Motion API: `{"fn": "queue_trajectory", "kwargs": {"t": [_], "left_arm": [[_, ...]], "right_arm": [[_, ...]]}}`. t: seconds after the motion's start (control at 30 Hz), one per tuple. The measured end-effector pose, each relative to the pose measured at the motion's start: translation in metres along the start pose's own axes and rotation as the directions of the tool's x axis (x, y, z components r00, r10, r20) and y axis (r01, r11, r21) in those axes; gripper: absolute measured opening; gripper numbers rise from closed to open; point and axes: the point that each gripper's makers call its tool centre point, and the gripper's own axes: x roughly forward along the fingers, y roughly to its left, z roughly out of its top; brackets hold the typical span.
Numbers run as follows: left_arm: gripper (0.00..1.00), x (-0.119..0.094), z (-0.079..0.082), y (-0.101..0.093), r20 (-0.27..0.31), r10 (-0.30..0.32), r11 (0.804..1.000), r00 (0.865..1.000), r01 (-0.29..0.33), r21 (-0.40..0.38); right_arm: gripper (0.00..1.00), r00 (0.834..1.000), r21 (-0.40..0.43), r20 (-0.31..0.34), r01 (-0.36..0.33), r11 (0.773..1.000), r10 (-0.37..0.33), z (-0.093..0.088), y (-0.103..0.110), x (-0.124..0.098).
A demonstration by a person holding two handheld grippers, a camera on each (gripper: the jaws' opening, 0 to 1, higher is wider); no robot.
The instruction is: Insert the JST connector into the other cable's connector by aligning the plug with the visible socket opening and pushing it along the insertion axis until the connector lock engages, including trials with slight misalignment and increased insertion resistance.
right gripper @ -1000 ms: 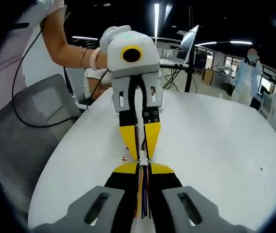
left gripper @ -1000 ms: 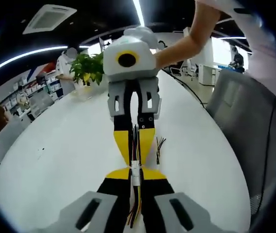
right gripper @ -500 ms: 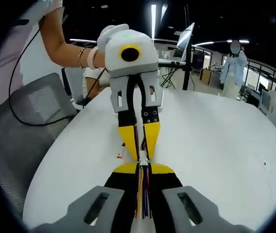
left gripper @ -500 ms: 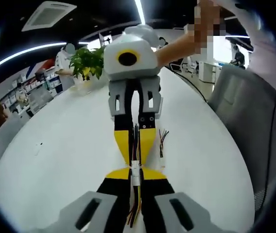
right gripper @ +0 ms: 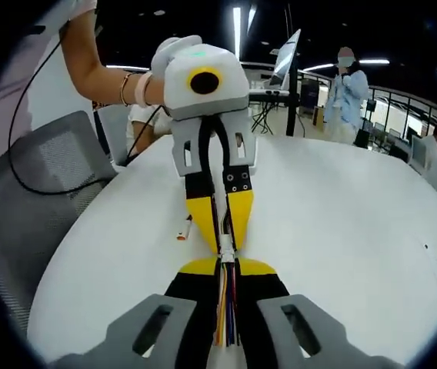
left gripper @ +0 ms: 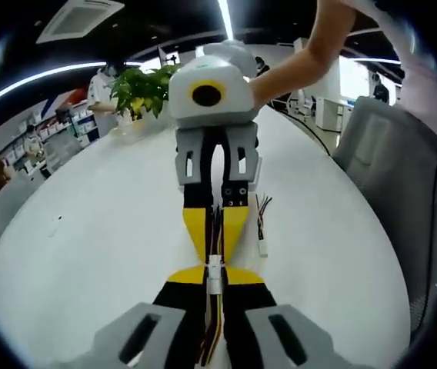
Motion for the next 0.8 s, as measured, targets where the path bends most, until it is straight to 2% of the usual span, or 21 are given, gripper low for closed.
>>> {"fn": "queue_trajectory", "kwargs": {"t": [0.8], "left_arm": [[0.02,0.0023,-0.0081,0.0038,-0.016,0.023,0.999,1.0,-0.023,-0.025]], "right_arm": [[0.05,1.0,0.042,0.008,0.025,0.999,-0.025,-0.0045,0.0003,-0.0011]]}}
